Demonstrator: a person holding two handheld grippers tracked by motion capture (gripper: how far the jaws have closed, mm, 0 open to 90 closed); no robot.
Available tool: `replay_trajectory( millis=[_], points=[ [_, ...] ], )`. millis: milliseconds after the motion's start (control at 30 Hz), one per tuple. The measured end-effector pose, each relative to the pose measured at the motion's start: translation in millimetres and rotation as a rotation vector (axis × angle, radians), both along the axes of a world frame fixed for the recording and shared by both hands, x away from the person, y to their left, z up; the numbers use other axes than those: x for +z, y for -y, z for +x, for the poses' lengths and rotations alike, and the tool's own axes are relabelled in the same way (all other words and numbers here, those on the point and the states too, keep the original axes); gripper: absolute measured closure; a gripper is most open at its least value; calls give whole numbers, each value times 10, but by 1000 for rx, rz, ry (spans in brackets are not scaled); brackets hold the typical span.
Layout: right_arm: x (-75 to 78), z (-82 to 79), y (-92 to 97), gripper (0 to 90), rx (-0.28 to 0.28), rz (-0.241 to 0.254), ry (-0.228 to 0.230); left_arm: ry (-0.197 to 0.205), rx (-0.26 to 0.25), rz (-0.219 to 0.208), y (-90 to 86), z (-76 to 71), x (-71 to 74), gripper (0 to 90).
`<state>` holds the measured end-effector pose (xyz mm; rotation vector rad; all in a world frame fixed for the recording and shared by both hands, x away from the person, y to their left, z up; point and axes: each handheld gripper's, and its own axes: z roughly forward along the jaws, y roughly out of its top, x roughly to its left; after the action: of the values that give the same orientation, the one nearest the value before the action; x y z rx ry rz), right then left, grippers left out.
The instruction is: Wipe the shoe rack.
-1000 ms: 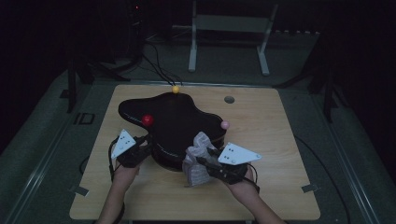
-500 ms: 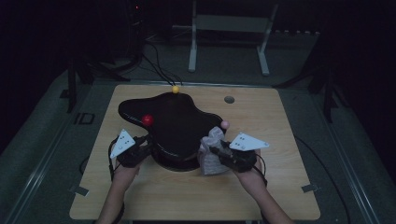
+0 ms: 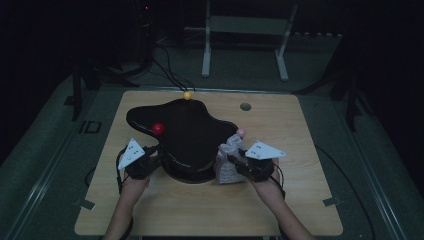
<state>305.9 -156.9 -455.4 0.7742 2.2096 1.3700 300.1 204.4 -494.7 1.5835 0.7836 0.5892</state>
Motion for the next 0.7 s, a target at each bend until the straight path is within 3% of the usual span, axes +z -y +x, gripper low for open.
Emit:
replay_trajectory(
  millis=[200, 267, 333, 567, 633, 700],
  points=[
    [60, 51, 79, 681, -19, 6, 1, 6, -7, 6, -5, 7, -7, 747],
    [-79, 114, 74, 680, -29, -23, -22, 9, -3, 23, -1, 5, -4, 749],
    [-111, 132, 99, 680, -32, -21, -61, 11, 0, 28, 8, 3, -6, 750],
    [63, 213, 199, 679, -77, 6, -14, 8, -7, 28, 0, 14, -22, 750],
    [18, 265, 214, 679, -96, 9, -22, 7, -5, 25, 1, 13, -26, 751],
    [-99, 313, 221, 680, -103, -2, -59, 5, -10, 22, -3, 17, -31, 750]
  ],
)
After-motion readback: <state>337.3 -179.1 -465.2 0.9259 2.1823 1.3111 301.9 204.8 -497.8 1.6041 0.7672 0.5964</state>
